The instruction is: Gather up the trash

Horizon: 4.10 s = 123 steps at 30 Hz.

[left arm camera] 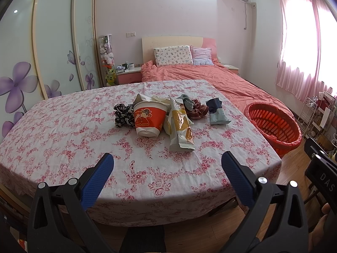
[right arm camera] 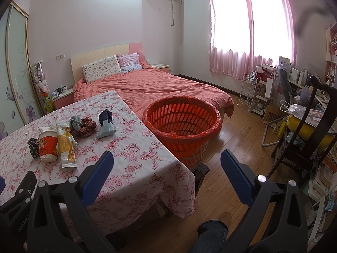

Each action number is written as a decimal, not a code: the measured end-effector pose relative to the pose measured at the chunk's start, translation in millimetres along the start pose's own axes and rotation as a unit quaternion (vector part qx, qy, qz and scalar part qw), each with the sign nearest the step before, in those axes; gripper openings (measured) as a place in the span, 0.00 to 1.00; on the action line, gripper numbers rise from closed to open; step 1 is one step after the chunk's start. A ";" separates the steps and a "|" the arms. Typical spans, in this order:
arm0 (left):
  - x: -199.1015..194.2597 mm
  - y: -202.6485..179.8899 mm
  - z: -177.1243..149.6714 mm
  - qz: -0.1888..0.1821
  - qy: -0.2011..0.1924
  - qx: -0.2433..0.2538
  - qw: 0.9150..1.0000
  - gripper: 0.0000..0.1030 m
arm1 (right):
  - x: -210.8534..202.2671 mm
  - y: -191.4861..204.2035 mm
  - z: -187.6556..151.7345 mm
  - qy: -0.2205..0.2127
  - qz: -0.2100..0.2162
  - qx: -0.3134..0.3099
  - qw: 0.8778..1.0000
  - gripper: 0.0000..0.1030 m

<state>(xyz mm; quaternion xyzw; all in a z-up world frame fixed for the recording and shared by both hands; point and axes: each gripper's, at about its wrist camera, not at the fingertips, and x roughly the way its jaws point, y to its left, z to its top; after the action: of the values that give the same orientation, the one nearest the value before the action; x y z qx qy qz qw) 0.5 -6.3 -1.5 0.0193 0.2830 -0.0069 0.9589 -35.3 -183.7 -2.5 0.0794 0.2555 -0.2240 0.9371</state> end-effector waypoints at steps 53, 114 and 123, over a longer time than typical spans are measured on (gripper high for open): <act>40.9 42.7 9.0 0.032 0.018 -0.048 0.998 0.98 | 52.7 23.2 12.5 0.043 0.046 0.005 0.998 0.96; 201.7 63.5 37.7 -0.051 0.145 -0.038 0.987 0.71 | 274.0 157.3 44.5 0.194 0.156 -0.056 0.967 0.28; 185.5 69.1 46.9 -0.055 0.117 -0.031 0.991 0.70 | 258.6 155.1 50.7 0.175 0.163 -0.059 0.969 0.26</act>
<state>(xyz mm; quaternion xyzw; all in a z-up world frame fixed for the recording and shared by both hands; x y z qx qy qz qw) 183.4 60.4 -60.6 -0.0251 0.3935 -0.0483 0.9177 257.5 -157.6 -86.7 0.1026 0.4115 -0.0350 0.9049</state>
